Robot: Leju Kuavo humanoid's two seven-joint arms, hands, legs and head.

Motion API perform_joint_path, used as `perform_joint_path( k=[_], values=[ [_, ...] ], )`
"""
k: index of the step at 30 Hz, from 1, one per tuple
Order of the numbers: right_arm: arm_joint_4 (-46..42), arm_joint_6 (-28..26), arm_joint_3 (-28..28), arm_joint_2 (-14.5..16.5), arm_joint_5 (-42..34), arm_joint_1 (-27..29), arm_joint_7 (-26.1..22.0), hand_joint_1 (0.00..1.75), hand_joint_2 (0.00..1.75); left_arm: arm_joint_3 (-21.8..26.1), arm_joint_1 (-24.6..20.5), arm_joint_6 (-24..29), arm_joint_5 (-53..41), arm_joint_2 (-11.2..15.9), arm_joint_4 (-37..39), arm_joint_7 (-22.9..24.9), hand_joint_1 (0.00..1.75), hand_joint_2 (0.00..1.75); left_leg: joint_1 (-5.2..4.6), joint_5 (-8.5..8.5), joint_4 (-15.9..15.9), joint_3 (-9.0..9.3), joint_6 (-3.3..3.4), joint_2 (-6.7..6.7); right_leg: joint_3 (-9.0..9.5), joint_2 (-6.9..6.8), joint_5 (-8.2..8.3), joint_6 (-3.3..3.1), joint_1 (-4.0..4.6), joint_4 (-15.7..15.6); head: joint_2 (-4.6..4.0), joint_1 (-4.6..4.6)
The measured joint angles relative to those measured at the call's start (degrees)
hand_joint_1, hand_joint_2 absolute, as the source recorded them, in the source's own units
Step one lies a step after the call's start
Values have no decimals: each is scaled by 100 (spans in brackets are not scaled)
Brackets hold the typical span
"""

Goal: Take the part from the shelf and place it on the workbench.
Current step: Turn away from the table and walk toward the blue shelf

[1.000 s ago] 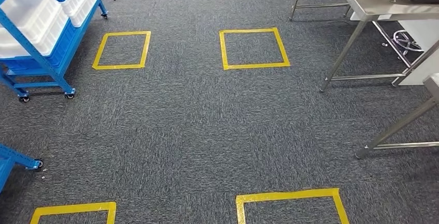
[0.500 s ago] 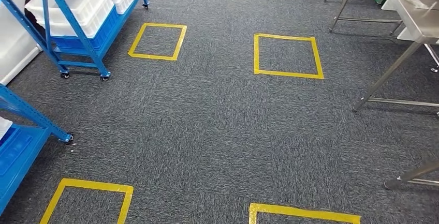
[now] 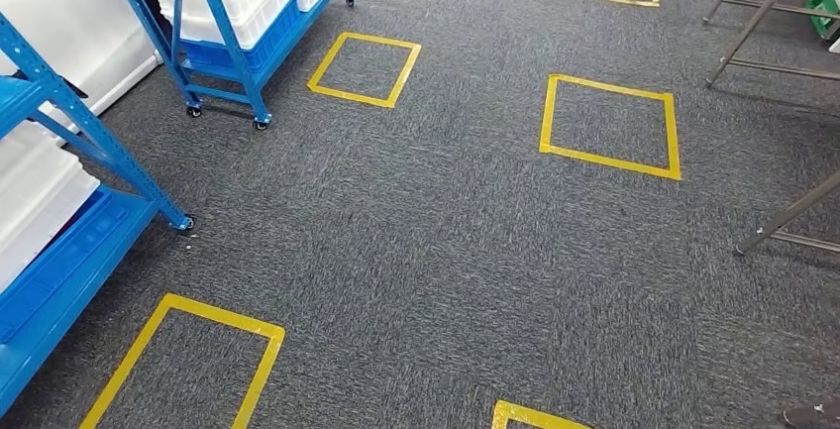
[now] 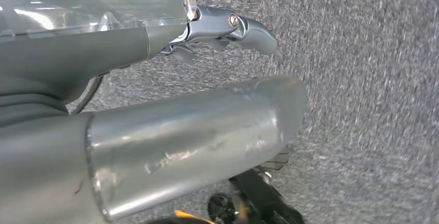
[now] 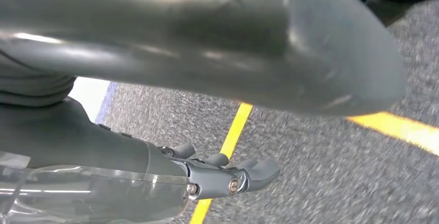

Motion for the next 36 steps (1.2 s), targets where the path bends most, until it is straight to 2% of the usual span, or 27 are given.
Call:
perform_joint_path(
  k=[1, 3, 4, 5, 6, 8, 9, 10, 11, 12, 13, 15, 16, 17, 18, 19, 21, 23, 24, 25, 26, 27, 29, 31, 33, 34, 36],
  values=[
    [1, 0, -1, -9, 2, -6, 1, 0, 0, -1, -2, -1, 0, -8, -1, 1, 0, 0, -15, 0, -91, 41, 38, 42, 5, -42, -28, 31, 16, 27, 0, 11],
    [1, 3, -1, -12, 15, -32, 2, 0, 0, -1, 6, -2, 1, -11, -2, 9, 0, 0, -40, 1, -83, 26, 143, -87, 28, -127, -51, 75, 9, 30, 0, 43],
    [1, 7, -1, -10, 26, -43, 3, 0, 0, -1, 11, -3, 1, -11, -2, 16, 0, 0, -46, 12, -90, 21, 178, -142, 31, -100, -88, 100, -14, 55, 0, 55],
    [2, 10, -1, -7, 40, -47, 3, 0, 0, -1, 11, -3, 2, -11, -3, 25, 0, 0, -50, 24, -97, 17, 216, -201, -10, -2, -179, 121, -35, 160, 0, 63],
    [2, 13, -1, -4, 54, -43, 3, 0, 0, -1, 5, -4, 2, -11, -3, 33, 0, 0, -50, 38, -106, 13, 250, -257, -110, 136, -328, 134, -50, 378, 0, 73],
    [3, 14, -1, -2, 71, -21, 4, 0, 0, 0, -9, -7, 2, -8, -3, 51, 0, 0, -70, 48, -108, -5, 294, -373, -479, 407, -698, 122, -47, 1113, 0, 88],
    [3, 15, -1, -2, 73, -12, 5, 0, 0, 1, -14, -10, 2, -5, -3, 57, 0, 0, -90, 51, -108, -9, 307, -444, -679, 459, -810, 101, -35, 1471, 0, 90],
    [3, 18, -2, -3, 75, -5, 7, 0, 0, 1, -15, -13, 2, -2, -3, 62, 0, 0, -112, 52, -107, -7, 318, -522, -816, 490, -813, 66, -12, 1678, 0, 90],
    [3, 21, -2, -3, 78, -1, 9, 0, 0, 2, -13, -16, 2, -1, -3, 67, 0, 0, -134, 52, -107, -1, 325, -602, -856, 518, -699, 16, 19, 1674, 0, 89],
    [3, 27, -3, -4, 80, 0, 10, 0, 0, 2, -12, -17, 2, -1, -3, 70, 0, 0, -151, 53, -107, 8, 330, -685, -789, 563, -483, -48, 60, 1441, 0, 89],
    [3, 30, -4, -6, 85, 3, 10, 0, 0, 2, -11, -18, 2, -3, -3, 73, 0, 0, -158, 54, -108, 15, 334, -764, -641, 654, -222, -120, 111, 1046, 0, 89],
    [3, 34, -6, -25, 98, 6, 10, 0, 0, 2, -13, -20, 2, -19, -2, 75, 0, 0, -161, 63, -112, 14, 331, -899, -360, 886, 118, -246, 181, 340, 0, 89],
    [3, 34, -8, -34, 107, 4, 10, 0, 0, 2, -12, -20, 2, -27, -1, 75, 0, 0, -154, 72, -116, 6, 321, -957, -290, 952, 179, -284, 201, 164, 0, 94],
    [3, 34, -9, -43, 114, -5, 10, 0, 0, 2, -7, -21, 2, -33, -1, 75, 0, 0, -146, 85, -132, -2, 300, -1014, -267, 955, 182, -307, 206, 107, 0, 100],
    [3, 34, -9, -44, 123, -17, 9, 0, 0, 2, 1, -21, 2, -31, -1, 76, 0, 0, -143, 104, -161, -7, 269, -1078, -250, 890, 208, -320, 203, 59, 0, 108],
    [3, 35, -10, -40, 134, -30, 8, 0, 0, 2, 7, -22, 1, -24, -1, 76, 0, 0, -152, 104, -168, -7, 249, -1083, -212, 814, 239, -316, 183, -14, 0, 108],
    [3, 38, -12, -31, 156, -31, 2, 0, 0, 2, 6, -25, -3, -14, -1, 78, 0, 0, -188, -60, 27, -90, 200, -848, -121, 654, 314, -320, 135, -201, 0, 83],
    [3, 42, -13, -26, 168, -11, -4, 0, 0, 2, -11, -27, -4, -2, -1, 78, 0, 0, -179, -425, 638, -360, 138, -522, -82, 495, 337, -322, 115, -275, 0, 52],
    [3, 43, -14, -25, 173, -4, -5, 0, 0, 2, -16, -27, -4, 4, -1, 78, 0, 0, -152, -577, 978, -515, 98, -453, -85, 411, 328, -315, 109, -266, 0, 43],
    [3, 43, -16, -24, 176, -2, -5, 0, 0, 2, -14, -27, -4, 13, -1, 78, 0, 0, -123, -639, 1197, -610, 56, -419, -90, 332, 310, -298, 97, -244, 0, 44],
    [3, 44, -18, -22, 179, -1, -5, 0, 0, 2, -8, -28, -4, 18, -1, 78, 0, 0, -94, -595, 1227, -611, 12, -394, -97, 255, 286, -275, 78, -213, 0, 44],
    [3, 44, -20, -17, 181, -3, -5, 0, 0, 2, -2, -28, -5, 25, -1, 78, 0, 0, -65, -454, 1033, -499, -34, -355, -104, 181, 254, -243, 53, -169, 0, 43],
    [3, 43, -22, -13, 183, -7, -5, 0, 0, 2, -3, -31, -8, 34, -1, 78, 0, 0, -28, -135, 321, -107, -100, -163, -121, 54, 168, -159, 19, -44, 0, 36],
    [3, 40, -26, -16, 183, -13, -4, 0, 0, 2, -13, -33, -9, 38, -1, 78, 0, 0, -30, -21, -90, 110, -42, -31, -125, -38, 88, -74, 26, 68, 0, 42],
    [3, 38, -30, -13, 183, -36, -3, 0, 0, 3, -8, -34, -9, 45, -1, 78, 0, 0, -53, -23, -110, 94, 80, -99, -106, -115, 63, -9, 27, 98, 0, 58],
    [3, 38, -30, -9, 183, -50, -3, 0, 0, 3, -4, -34, -9, 50, -1, 78, 0, 0, -52, -9, -118, 90, 132, -151, -95, -107, 49, 27, 10, 104, 0, 64],
    [4, 39, -30, 0, 185, -60, -3, 0, 0, 4, -8, -34, -9, 54, -1, 78, 0, 0, -40, 37, -154, 88, 222, -248, -161, 111, -132, 90, -28, 290, 0, 79]
  ],
)
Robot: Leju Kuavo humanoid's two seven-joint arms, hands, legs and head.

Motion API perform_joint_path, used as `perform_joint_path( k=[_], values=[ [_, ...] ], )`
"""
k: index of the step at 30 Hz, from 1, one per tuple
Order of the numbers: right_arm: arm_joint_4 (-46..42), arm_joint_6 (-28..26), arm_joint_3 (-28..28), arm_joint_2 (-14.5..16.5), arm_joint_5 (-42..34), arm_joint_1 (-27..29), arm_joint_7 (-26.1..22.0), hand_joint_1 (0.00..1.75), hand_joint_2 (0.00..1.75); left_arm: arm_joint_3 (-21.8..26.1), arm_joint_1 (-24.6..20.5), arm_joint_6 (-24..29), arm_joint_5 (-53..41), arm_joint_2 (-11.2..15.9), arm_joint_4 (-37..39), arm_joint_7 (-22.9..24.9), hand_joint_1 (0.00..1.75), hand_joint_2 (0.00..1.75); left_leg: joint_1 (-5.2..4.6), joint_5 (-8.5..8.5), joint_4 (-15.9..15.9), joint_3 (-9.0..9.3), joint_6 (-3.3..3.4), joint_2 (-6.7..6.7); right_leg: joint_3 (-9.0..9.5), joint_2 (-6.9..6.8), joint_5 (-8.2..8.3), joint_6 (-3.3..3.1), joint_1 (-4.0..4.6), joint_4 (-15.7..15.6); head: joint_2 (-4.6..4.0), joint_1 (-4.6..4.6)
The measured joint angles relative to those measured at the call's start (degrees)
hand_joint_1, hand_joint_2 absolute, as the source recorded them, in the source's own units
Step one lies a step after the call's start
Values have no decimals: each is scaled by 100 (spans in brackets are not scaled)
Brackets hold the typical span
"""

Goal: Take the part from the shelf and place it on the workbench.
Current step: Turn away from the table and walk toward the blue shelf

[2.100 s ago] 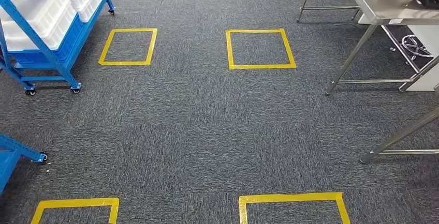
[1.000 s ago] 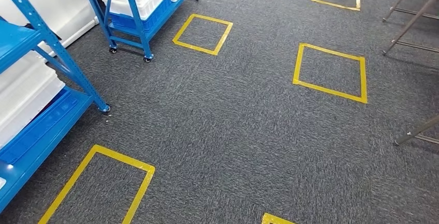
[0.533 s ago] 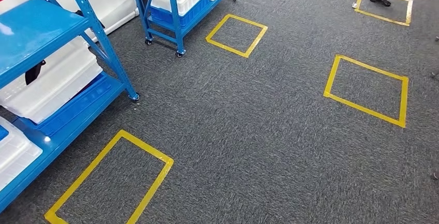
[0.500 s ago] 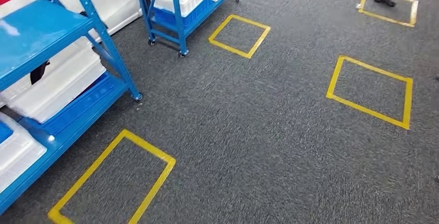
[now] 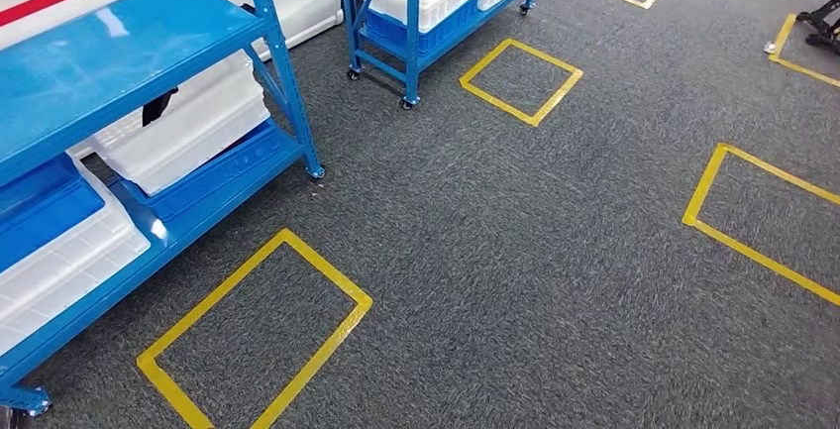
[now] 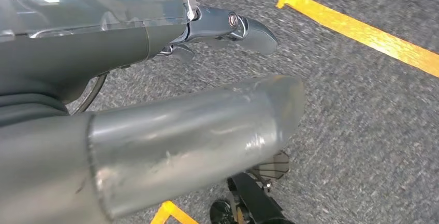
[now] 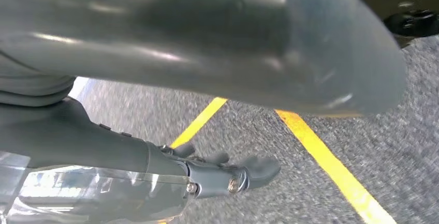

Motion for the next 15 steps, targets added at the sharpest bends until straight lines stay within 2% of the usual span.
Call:
perform_joint_path(
  k=[2, 3, 4, 5, 6, 7, 9, 10, 11, 13, 14, 15],
  values=[
    [1, 1, -2, 5, 2, 19, 0, 0, 0, 0, -16, 0, 0, 0, 0, 0, 0, 0, 2, 43, -14, -34, 62, -109, -296, 297, -402, 29, -17, 648, 0, 16],
    [2, 1, -3, 5, 3, 30, 1, 0, 0, 0, -22, 0, 0, 0, 0, 0, 0, 0, -4, 57, -11, -60, 78, -171, -488, 361, -582, 30, -18, 1045, 0, 16],
    [2, 1, -4, 5, 4, 39, 4, 0, 0, 0, -24, 0, 0, 0, 0, 1, 0, 0, -9, 68, -8, -79, 83, -245, -638, 388, -675, 28, -17, 1352, 0, 16],
    [2, 1, -5, 6, 7, 45, 7, 0, 0, 1, -20, 0, 0, 0, 0, 2, 0, 0, -13, 75, -5, -87, 80, -318, -695, 398, -644, 18, -17, 1456, 0, 16],
    [2, 2, -6, 7, 10, 49, 10, 0, 0, 1, -16, 1, 0, 0, 0, 4, 0, 0, -15, 81, -3, -88, 74, -397, -646, 415, -502, 0, -16, 1341, 0, 15],
    [2, 2, -7, 7, 14, 51, 13, 0, 0, 2, -14, 1, 0, 0, 0, 5, 0, 0, -15, 87, -2, -86, 64, -477, -496, 462, -281, -28, -16, 1014, 0, 16],
    [2, 3, -10, 3, 22, 55, 13, 0, 0, 2, -19, 1, 0, -7, 0, 7, 0, 0, -16, 104, 3, -95, 27, -625, -136, 742, 94, -96, -13, 205, 0, 14],
    [2, 3, -12, 0, 25, 55, 13, 0, 0, 2, -24, 0, 0, -11, 0, 9, 0, 0, -14, 116, 4, -111, -4, -690, -27, 852, 183, -117, -7, -58, 0, 17],
    [1, 3, -14, -3, 26, 52, 14, 0, 0, 3, -24, 0, 0, -14, 0, 12, 0, 0, -7, 129, -1, -128, -39, -750, 19, 919, 203, -130, 3, -176, 0, 17],
    [1, 3, -15, 0, 29, 36, 14, 0, 0, 5, -10, 1, 0, -8, 0, 18, 0, 0, 2, 167, -32, -156, -122, -868, 31, 804, 229, -162, 6, -222, 0, 23],
    [0, 3, -15, 5, 31, 30, 14, 0, 0, 7, 0, 1, 0, -4, 0, 19, 0, 0, -3, 154, -17, -176, -150, -819, 45, 729, 256, -193, -2, -260, 0, 19],
    [0, 4, -15, 11, 34, 31, 11, 0, 0, 8, 5, 0, 0, -1, 0, 19, 0, 0, -16, 73, 83, -230, -171, -690, 56, 643, 284, -232, -12, -302, 0, 4]
  ],
)
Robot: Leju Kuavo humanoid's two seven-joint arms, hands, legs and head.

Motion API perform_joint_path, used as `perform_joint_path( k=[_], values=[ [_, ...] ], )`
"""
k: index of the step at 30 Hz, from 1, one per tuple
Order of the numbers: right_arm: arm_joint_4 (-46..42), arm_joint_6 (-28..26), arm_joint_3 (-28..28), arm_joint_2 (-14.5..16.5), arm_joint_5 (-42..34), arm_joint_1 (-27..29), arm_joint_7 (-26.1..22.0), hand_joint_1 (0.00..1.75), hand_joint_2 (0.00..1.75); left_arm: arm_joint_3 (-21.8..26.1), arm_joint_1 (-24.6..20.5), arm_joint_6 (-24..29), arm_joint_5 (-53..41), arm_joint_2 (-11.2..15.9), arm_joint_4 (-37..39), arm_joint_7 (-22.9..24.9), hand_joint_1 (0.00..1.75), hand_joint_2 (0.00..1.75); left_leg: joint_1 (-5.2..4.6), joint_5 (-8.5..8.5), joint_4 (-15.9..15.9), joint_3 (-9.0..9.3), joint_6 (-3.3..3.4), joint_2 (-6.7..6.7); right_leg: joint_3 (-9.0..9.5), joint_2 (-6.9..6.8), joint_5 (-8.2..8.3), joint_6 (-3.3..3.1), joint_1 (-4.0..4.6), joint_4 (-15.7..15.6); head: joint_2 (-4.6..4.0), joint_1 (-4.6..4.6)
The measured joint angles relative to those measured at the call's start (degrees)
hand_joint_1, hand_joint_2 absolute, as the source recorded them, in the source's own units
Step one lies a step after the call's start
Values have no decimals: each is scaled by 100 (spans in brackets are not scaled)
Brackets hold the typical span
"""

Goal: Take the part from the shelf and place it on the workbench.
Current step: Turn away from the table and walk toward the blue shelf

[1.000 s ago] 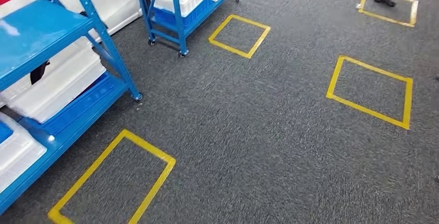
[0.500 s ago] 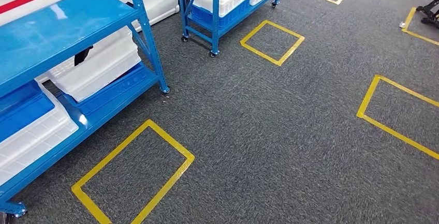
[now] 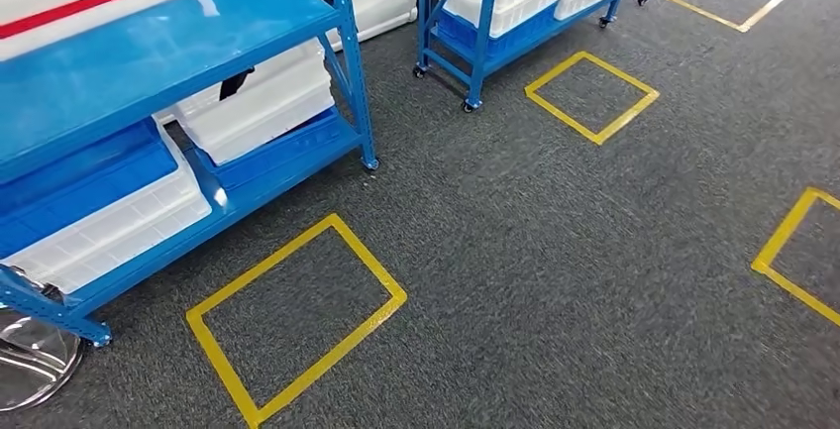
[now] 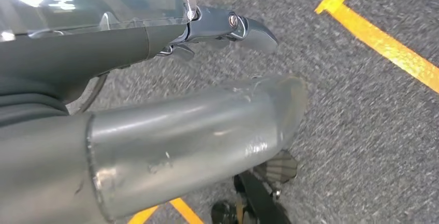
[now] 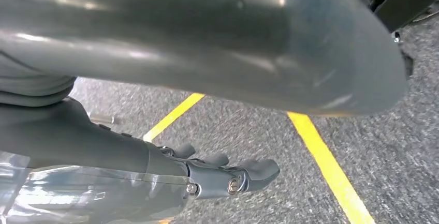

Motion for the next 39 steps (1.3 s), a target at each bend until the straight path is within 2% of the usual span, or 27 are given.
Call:
perform_joint_path(
  k=[2, 3, 4, 5, 6, 7, 8, 10, 11, 13, 15, 16, 18, 19, 20, 21, 22, 23, 25, 26, 30, 32, 34, 35, 36, 37, 39],
  values=[
    [0, 3, -2, 7, 9, 22, -4, 0, 0, 1, -12, -2, 0, 2, 0, 0, 0, 0, -16, -367, 551, -244, -22, 364, 4, -179, 26, -53, 10, -41, 0, -37],
    [1, 4, -4, 7, 14, 36, -7, 0, 0, 0, -24, -2, 0, 2, 0, 0, 0, 0, -14, -586, 955, -415, -39, 469, -6, -269, 23, -69, 25, -33, 0, -52],
    [1, 5, -8, 7, 19, 46, -7, 0, 0, 0, -31, -2, 0, 3, 0, 0, 0, 0, -11, -737, 1307, -552, -57, 515, -18, -362, 18, -76, 39, -20, 0, -55],
    [2, 6, -15, 7, 23, 52, -7, 0, 0, 0, -32, -2, 0, 3, 0, 0, 0, 0, -10, -791, 1499, -609, -71, 538, -28, -435, 12, -78, 49, -5, 0, -55],
    [2, 5, -24, 7, 26, 50, -7, 0, 0, 0, -24, -3, 0, 3, 0, 0, 0, 0, -8, -731, 1455, -544, -79, 554, -36, -497, 5, -76, 54, 11, 0, -54],
    [2, 2, -34, 8, 27, 41, -7, 0, 0, 0, -12, -5, 1, 4, 0, -2, 0, 0, -8, -585, 1179, -360, -79, 571, -41, -539, -3, -68, 57, 28, 0, -55],
    [2, -6, -46, 9, 20, 29, -9, 0, 0, 0, -5, -9, 4, 8, 0, -7, 0, 0, -9, -415, 741, -93, -64, 600, -42, -567, -13, -53, 58, 48, 0, -57],
    [1, -26, -69, 16, 2, 2, -16, 0, 0, 2, -2, -24, 11, 17, 0, -23, 0, 0, -35, -212, 60, 305, 9, 649, -44, -615, -34, -10, 72, 87, 0, -54],
    [1, -33, -79, 19, -6, -8, -21, 0, 0, 2, 0, -30, 15, 23, 0, -31, 0, 0, -51, -188, -92, 383, 49, 662, -44, -627, -40, 15, 77, 101, 0, -50],
    [-1, -30, -88, 23, -8, -27, -26, 0, 0, 5, 11, -34, 20, 32, 0, -38, 0, 0, -64, -180, -132, 379, 119, 645, -35, -638, -37, 72, 83, 100, 0, -44],
    [0, -22, -92, 23, -8, -28, -31, 0, 0, 7, 15, -39, 22, 34, 0, -41, 0, 0, -35, -140, -192, 408, 195, 630, -62, -557, -124, 132, 67, 196, 0, -38],
    [1, -19, -94, 22, -8, -21, -32, 0, 0, 7, 9, -42, 22, 32, 0, -45, 0, 0, -16, -116, -223, 418, 231, 622, -146, -472, -258, 160, 57, 387, 0, -27],
    [2, -13, -97, 24, -8, -4, -33, 0, 0, 7, 0, -45, 22, 27, 0, -51, 0, 0, -8, -92, -238, 411, 267, 610, -480, -301, -640, 204, 23, 1084, 0, -8],
    [2, -12, -98, 25, -8, 3, -33, 0, 0, 8, -2, -46, 22, 27, 0, -52, 0, 0, -9, -90, -235, 402, 269, 600, -659, -267, -778, 224, 9, 1446, 0, -4],
    [2, -12, -99, 24, -8, 10, -33, 0, 0, 8, -1, -46, 22, 26, 0, -52, 0, 0, -9, -92, -231, 401, 267, 585, -774, -254, -814, 240, -4, 1664, 0, -4],
    [2, -12, -102, 21, -8, 17, -33, 0, 0, 9, 0, -46, 22, 26, 0, -52, 0, 0, -6, -96, -228, 407, 260, 566, -787, -251, -726, 250, -16, 1663, 0, -4],
    [2, -12, -104, 18, -8, 23, -33, 0, 0, 9, -1, -46, 22, 23, 0, -52, 0, 0, -2, -103, -224, 421, 249, 543, -685, -250, -537, 255, -30, 1431, 0, -3],
    [2, -12, -106, 13, -8, 28, -33, 0, 0, 9, -2, -47, 22, 19, 0, -52, 0, 0, 3, -115, -220, 436, 229, 521, -499, -242, -300, 256, -46, 1030, 0, -2],
    [2, -11, -110, 9, -8, 31, -33, 0, 0, 9, -7, -48, 22, 13, 0, -54, 0, 0, -8, -143, -196, 447, 158, 482, -181, -199, -27, 234, -47, 338, 0, -2],
    [2, -11, -113, 9, -8, 31, -33, 0, 0, 10, -9, -48, 22, 12, 0, -55, 0, 0, -17, -151, -188, 443, 117, 469, -115, -182, 5, 212, -37, 179, 0, -5],
    [2, -8, -124, 10, -8, 24, -33, 0, 0, 11, -7, -50, 21, 7, 0, -61, 0, 0, 3, -217, -112, 409, -18, 472, -110, -203, -6, 55, -15, 132, 0, -15],
    [2, -8, -128, 10, -8, 23, -33, 0, 0, 11, -11, -52, 20, 2, 0, -65, 0, 0, 14, -488, 346, 200, -46, 528, -99, -233, -4, -29, -11, 110, 0, -37],
    [2, -13, -135, 9, -8, 30, -40, 0, 0, 11, -11, -52, 15, 1, 0, -66, 0, 0, 10, -846, 1172, -206, -53, 557, -96, -258, -25, -77, 26, 116, 0, -56],
    [2, -15, -137, 9, -7, 33, -47, 0, 0, 11, -5, -52, 12, 1, 0, -64, 0, 0, 8, -923, 1482, -368, -50, 558, -90, -266, -36, -92, 46, 121, 0, -57],
    [2, -16, -138, 8, -5, 34, -55, 0, 0, 11, 1, -52, 10, -2, 0, -62, 0, 0, 4, -878, 1577, -431, -36, 558, -79, -271, -49, -103, 66, 127, 0, -57],
    [2, -14, -138, 8, -3, 32, -61, 0, 0, 11, 6, -52, 9, -4, 0, -60, 0, 0, -2, -718, 1417, -370, -11, 559, -58, -272, -65, -107, 84, 132, 0, -57],
    [4, -6, -138, 14, 14, 31, -66, 0, 0, 11, 3, -52, 10, -3, 0, -63, 0, 0, -44, -312, 644, -14, 97, 587, -3, -281, -107, -101, 110, 136, 0, -50]
  ],
)
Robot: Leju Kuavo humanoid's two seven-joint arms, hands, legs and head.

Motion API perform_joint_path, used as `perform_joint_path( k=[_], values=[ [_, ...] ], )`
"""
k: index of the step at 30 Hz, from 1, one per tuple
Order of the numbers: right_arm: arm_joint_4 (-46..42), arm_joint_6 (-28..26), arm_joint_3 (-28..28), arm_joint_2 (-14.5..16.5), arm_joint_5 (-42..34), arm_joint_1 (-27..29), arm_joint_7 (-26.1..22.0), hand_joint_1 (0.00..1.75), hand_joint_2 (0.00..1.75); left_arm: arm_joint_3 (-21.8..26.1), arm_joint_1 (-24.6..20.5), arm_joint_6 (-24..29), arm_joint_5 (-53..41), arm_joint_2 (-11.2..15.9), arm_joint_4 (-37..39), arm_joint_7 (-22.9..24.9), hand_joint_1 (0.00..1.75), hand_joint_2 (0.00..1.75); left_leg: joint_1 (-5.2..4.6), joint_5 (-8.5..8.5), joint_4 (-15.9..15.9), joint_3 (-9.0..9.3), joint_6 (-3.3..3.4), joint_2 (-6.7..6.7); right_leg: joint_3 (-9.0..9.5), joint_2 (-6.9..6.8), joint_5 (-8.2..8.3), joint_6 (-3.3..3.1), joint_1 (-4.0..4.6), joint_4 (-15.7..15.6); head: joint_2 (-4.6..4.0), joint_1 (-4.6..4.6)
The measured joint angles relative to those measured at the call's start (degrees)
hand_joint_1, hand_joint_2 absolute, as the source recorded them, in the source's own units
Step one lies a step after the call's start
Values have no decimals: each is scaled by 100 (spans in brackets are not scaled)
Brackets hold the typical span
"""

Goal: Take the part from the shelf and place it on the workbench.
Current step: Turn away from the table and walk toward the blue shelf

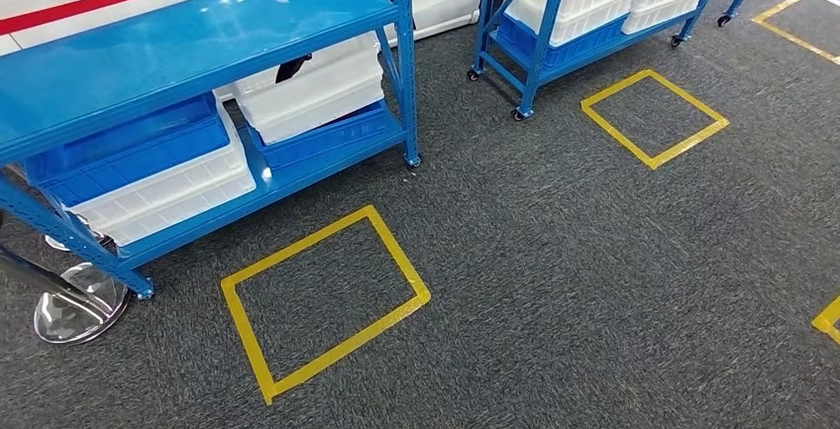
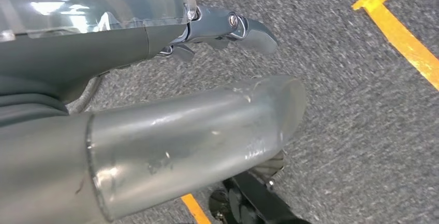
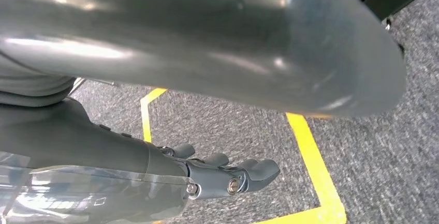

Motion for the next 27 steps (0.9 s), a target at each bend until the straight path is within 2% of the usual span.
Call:
perform_joint_path(
  k=[1, 2, 5, 6, 7, 9, 10, 11, 12, 13, 15, 16, 17, 19, 20, 21, 22, 23, 24, 26, 27],
  values=[
    [2, 5, -1, 6, 10, -2, -1, 0, 0, 0, -10, -1, 1, 3, 0, -3, 0, 0, -29, 115, -360, 163, 57, 27, 15, -5, -22, 18, 6, 2, 0, 6],
    [3, 10, -1, 12, 22, -5, -3, 0, 0, 0, -21, -1, 1, 5, 0, -5, 0, 0, -62, 160, -596, 262, 107, 50, 22, -15, -35, 47, 2, -3, 0, 11],
    [5, 14, -2, 16, 39, -15, -10, 0, 0, 1, -27, -2, 1, 7, 0, -7, 0, 0, -88, 147, -816, 357, 198, 43, 36, -35, 13, 164, -17, 54, 0, 14],
    [5, 14, -2, 14, 44, -17, -13, 0, 0, 1, -20, -3, 1, 7, 0, -7, 0, 0, -74, 159, -865, 413, 223, 31, 33, -24, 3, 199, -23, 120, 0, 16],
    [5, 14, -2, 14, 48, -20, -14, 0, 0, 2, -16, -5, 1, 7, 0, -8, 0, 0, -58, 171, -900, 468, 240, 23, -20, -5, -77, 232, -33, 245, 0, 24],
    [6, 16, -2, 14, 54, -26, -15, 0, 0, 2, -19, -11, 1, 5, 0, -11, 0, 0, -45, 174, -929, 530, 253, 18, -311, 35, -390, 290, -67, 788, 0, 39],
    [7, 17, -2, 14, 55, -27, -15, 0, 0, 2, -20, -13, 1, 4, 0, -12, 0, 0, -44, 159, -928, 540, 253, 14, -533, 43, -553, 314, -84, 1147, 0, 44],
    [7, 17, -2, 13, 55, -26, -15, 0, 0, 2, -19, -15, 1, 3, 0, -13, 0, 0, -43, 139, -927, 557, 248, 7, -731, 45, -642, 337, -103, 1433, 0, 44],
    [6, 17, -2, 11, 55, -21, -15, 0, 0, 2, -15, -15, 1, 2, 0, -13, 0, 0, -37, 109, -926, 589, 233, -5, -853, 45, -605, 359, -121, 1543, 0, 44],
    [6, 16, -2, 6, 55, -12, -15, 0, 0, 2, -10, -16, 1, -1, 0, -13, 0, 0, -26, 72, -925, 637, 210, -20, -864, 45, -438, 379, -139, 1435, 0, 45],
    [7, 16, -4, -7, 55, 9, -15, 0, 0, 3, 1, -21, 1, -7, 0, -13, 0, 0, 1, -19, -925, 755, 149, -43, -626, 47, 95, 401, -169, 730, -1, 51],
    [8, 17, -7, -12, 55, 16, -14, 0, 0, 3, -1, -24, 1, -9, 0, -14, 0, 0, 7, -61, -920, 799, 113, -48, -509, 48, 222, 390, -162, 396, -1, 54],
    [9, 18, -9, -15, 55, 13, -13, 0, 0, 4, -8, -27, 0, -10, 0, -14, 0, 0, 8, -99, -919, 814, 74, -48, -437, 49, 277, 351, -147, 185, -1, 59],
    [9, 33, -13, -17, 61, 2, -11, 0, 0, 4, -25, -31, -3, -9, 0, -15, 0, 0, -2, -136, -903, 854, -10, -48, -419, 48, 214, 238, -109, 87, 0, 52],
    [9, 46, -15, -20, 72, -3, -10, 0, 0, 4, -29, -32, -6, -10, 0, -15, 0, 0, -1, -154, -894, 872, -47, -46, -387, 43, 234, 174, -110, 81, 0, 46],
    [9, 60, -17, -21, 89, 0, -9, 0, 0, 4, -30, -33, -10, -12, 0, -15, 0, 0, 4, -171, -837, 891, -74, -43, -339, 29, 233, 128, -113, 63, 0, 36],
    [9, 70, -19, -22, 109, 5, -7, 0, 0, 3, -34, -34, -14, -14, 0, -15, 0, 0, 9, -201, -689, 836, -91, -37, -281, 9, 212, 81, -115, 45, 0, 21],
    [9, 74, -21, -22, 130, 8, -5, 0, 0, 3, -42, -34, -16, -16, 0, -15, 0, 0, 17, -275, -424, 700, -100, -32, -225, -13, 190, 44, -114, 27, 0, 8],
    [9, 76, -24, -22, 148, 12, -3, 0, 0, 3, -46, -34, -17, -16, 0, -15, 0, 0, 20, -389, -54, 488, -105, -26, -184, -37, 158, 14, -103, 17, 0, -5],
    [9, 77, -31, -22, 173, 10, -1, 0, 0, 4, -40, -33, -16, -11, 0, -15, 0, 0, 21, -676, 679, -19, -110, -23, -109, -78, 76, -21, -71, 14, 0, -18],
    [9, 78, -34, -22, 181, 9, 0, 0, 0, 4, -27, -33, -16, -8, 0, -14, 0, 0, 18, -736, 849, -190, -102, -22, -57, -101, 29, -29, -54, 14, 0, -21]
  ],
)
